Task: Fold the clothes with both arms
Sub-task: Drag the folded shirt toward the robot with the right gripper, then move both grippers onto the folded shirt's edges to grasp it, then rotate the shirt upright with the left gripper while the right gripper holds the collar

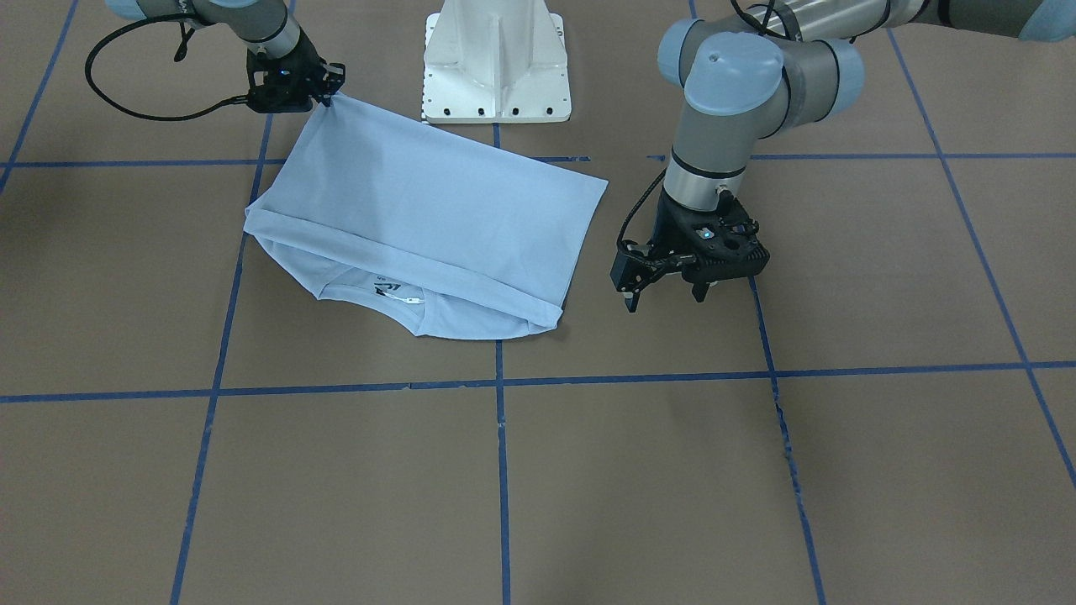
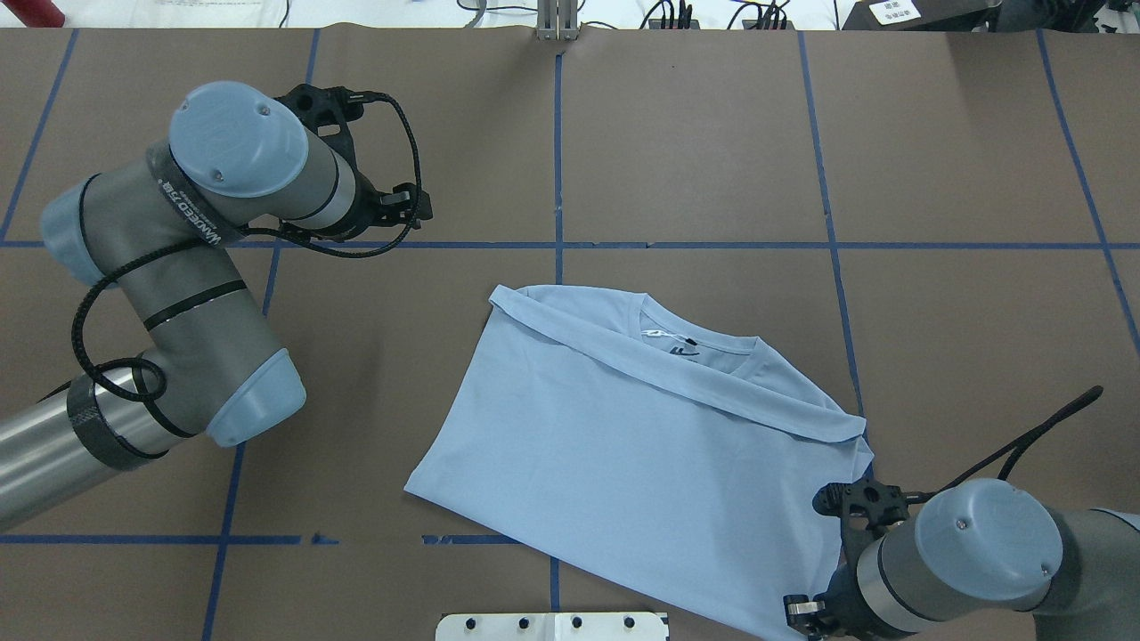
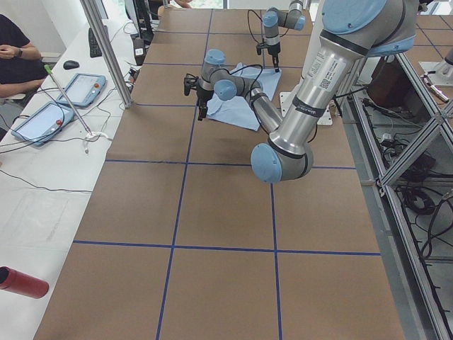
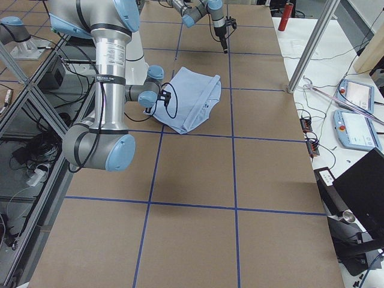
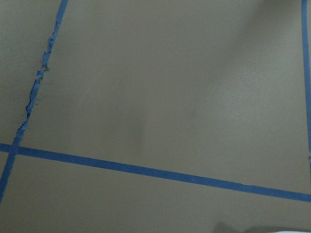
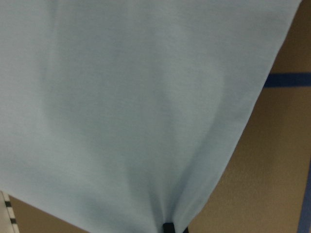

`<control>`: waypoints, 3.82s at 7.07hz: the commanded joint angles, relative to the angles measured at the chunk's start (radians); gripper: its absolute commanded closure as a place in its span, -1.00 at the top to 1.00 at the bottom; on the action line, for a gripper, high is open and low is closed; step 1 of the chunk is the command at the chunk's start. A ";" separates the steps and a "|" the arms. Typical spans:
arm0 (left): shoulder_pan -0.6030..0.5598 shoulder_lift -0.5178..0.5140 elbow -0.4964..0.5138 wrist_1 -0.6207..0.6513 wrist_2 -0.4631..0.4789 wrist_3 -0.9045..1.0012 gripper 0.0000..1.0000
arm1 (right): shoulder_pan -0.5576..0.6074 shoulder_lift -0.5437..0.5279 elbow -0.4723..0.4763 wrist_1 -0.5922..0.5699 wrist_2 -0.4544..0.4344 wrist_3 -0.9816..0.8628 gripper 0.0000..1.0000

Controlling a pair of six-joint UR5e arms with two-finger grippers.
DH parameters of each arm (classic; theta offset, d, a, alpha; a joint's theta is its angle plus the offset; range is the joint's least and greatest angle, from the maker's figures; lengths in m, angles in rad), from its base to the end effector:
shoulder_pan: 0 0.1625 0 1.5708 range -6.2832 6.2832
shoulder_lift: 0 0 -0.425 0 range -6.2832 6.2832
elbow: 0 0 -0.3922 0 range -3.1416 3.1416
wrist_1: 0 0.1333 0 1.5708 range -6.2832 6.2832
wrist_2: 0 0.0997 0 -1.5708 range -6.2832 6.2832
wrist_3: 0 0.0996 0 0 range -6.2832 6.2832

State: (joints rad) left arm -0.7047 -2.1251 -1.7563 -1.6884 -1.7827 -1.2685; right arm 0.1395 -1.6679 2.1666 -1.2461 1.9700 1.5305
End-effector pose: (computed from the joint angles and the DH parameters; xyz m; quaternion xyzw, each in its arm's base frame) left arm 0.4241 -0.5081 0.2478 0.1152 0.4085 -0.1377 0.8949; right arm -0.4209 -0.1546 0.3872 -0.1458 -0.4069 -0.0347 0.9011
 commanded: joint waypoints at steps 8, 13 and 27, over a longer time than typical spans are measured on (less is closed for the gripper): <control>0.333 0.125 -0.160 -0.001 -0.006 -0.544 0.99 | 0.371 0.229 0.065 -0.003 -0.075 0.010 1.00; 0.438 0.151 -0.140 0.003 0.029 -0.721 0.92 | 0.365 0.278 0.041 -0.003 -0.131 0.010 1.00; 0.204 0.079 -0.061 0.058 0.060 -0.628 -1.00 | 0.371 0.277 0.042 -0.003 -0.131 0.011 1.00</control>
State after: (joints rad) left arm -0.4411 -2.0107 -1.8760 -1.6256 -1.7251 -1.9261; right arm 0.5107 -1.3909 2.2103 -1.2487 1.8396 1.5415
